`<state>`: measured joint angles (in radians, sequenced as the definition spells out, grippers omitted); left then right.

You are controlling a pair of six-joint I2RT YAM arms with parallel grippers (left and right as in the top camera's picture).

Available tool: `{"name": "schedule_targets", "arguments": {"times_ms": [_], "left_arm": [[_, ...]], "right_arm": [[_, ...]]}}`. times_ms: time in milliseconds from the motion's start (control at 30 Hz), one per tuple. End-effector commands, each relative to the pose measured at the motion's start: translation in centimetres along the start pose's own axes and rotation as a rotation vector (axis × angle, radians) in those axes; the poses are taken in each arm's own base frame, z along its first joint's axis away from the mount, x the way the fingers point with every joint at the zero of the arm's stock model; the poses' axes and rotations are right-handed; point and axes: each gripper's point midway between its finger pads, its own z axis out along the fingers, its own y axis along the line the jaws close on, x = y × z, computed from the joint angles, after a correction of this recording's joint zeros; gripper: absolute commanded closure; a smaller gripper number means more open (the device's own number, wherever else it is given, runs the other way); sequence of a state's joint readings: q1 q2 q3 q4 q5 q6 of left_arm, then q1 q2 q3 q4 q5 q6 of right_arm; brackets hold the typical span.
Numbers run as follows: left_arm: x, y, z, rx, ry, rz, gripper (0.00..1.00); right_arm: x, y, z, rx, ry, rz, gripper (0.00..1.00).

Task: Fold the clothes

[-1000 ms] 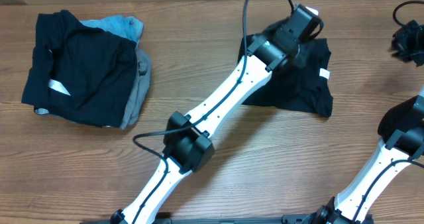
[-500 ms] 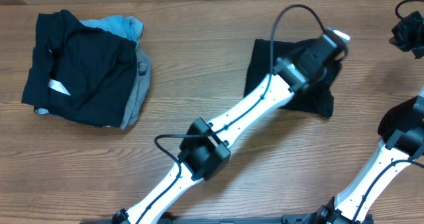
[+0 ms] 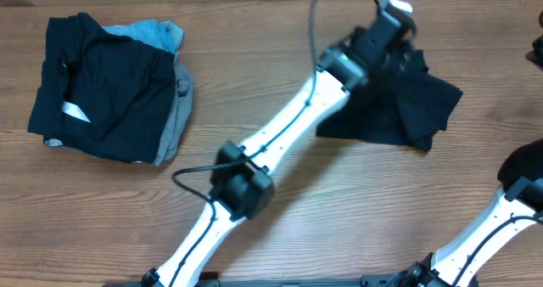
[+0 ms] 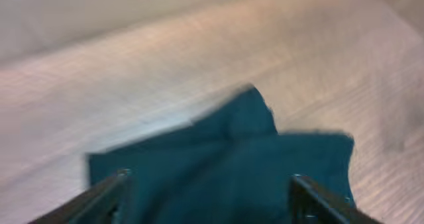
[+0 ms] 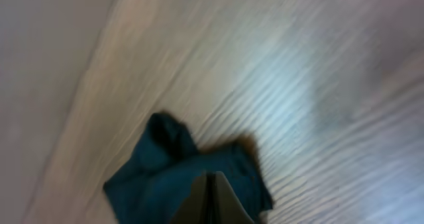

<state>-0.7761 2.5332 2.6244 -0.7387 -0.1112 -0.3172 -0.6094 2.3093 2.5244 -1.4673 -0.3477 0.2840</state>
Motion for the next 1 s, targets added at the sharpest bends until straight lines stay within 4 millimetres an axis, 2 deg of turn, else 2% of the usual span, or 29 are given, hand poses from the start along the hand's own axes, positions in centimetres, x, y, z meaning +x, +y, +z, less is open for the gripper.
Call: {"name": "schedule_targets", "arguments": {"times_ms": [0, 33, 100, 167, 267, 300, 400, 533, 667, 767, 900, 967], "left_arm": [[-2.8, 3.8, -2.6, 0.143, 0.033, -0.081, 0.91], [-1.8, 4.3, -1.9, 0.22, 0.082, -0.104, 0.96], [0.0, 5.5, -0.4, 0.316, 0.153, -0.145, 0.96], [2.7, 5.9, 1.9, 0.401, 0.218, -0.157, 0.96], [5.1, 5.0, 4.1, 0.545, 0.256, -0.172, 0.96], [5.7, 4.5, 4.7, 0.609, 0.256, -0.172, 0.96], [6.9, 3.9, 5.9, 0.653, 0.259, -0.168, 0.96], [9.1, 3.3, 7.7, 0.641, 0.285, -0.164, 0.96], [10.6, 3.1, 9.0, 0.582, 0.304, -0.16, 0.96], [11.6, 4.1, 9.9, 0.517, 0.321, -0.178, 0.96], [13.4, 4.5, 10.9, 0.493, 0.354, -0.189, 0.96], [13.9, 4.8, 11.2, 0.469, 0.363, -0.19, 0.96]], "right_arm": [[3.0, 6.6, -2.2, -0.226, 0.053, -0.223, 0.96], [4.0, 7.2, -2.0, -0.23, 0.083, -0.232, 0.96], [6.2, 8.4, -1.5, -0.228, 0.146, -0.267, 0.96], [9.1, 10.2, -0.8, -0.233, 0.225, -0.312, 0.96], [12.5, 11.6, -0.3, -0.222, 0.318, -0.365, 0.96], [13.6, 11.9, 0.3, -0.191, 0.342, -0.387, 0.96], [15.9, 11.9, 2.1, -0.122, 0.403, -0.415, 0.96], [19.2, 10.1, 5.4, -0.001, 0.503, -0.447, 0.96], [21.2, 7.1, 7.8, 0.1, 0.585, -0.437, 0.96], [22.3, 5.7, 9.9, 0.109, 0.616, -0.424, 0.96], [24.8, 4.1, 11.3, 0.147, 0.688, -0.423, 0.96], [26.2, 2.8, 11.3, 0.204, 0.737, -0.427, 0.96]]}}
